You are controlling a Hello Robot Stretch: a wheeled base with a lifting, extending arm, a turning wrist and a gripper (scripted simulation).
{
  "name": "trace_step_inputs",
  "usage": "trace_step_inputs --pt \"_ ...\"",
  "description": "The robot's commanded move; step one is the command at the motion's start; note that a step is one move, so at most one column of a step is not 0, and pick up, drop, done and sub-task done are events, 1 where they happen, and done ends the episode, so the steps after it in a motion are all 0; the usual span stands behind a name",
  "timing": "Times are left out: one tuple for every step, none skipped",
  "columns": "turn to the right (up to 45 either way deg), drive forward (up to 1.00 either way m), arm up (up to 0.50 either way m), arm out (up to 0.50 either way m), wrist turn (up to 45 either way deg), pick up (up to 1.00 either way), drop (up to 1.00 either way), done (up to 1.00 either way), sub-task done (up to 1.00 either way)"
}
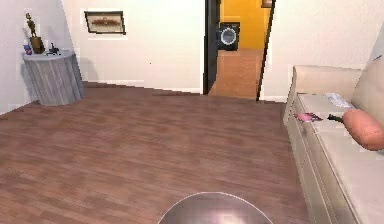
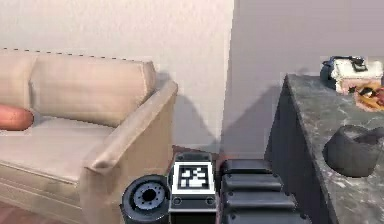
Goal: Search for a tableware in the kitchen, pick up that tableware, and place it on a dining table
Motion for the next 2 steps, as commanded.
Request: trace_step_inputs --pt "0.0 0.20 0.00 0.00 0.0 0.00 0.00 0.00 0.00" --pt "-42.0 0.00 0.00 0.00 0.0 0.00 0.00 0.00 0.00"
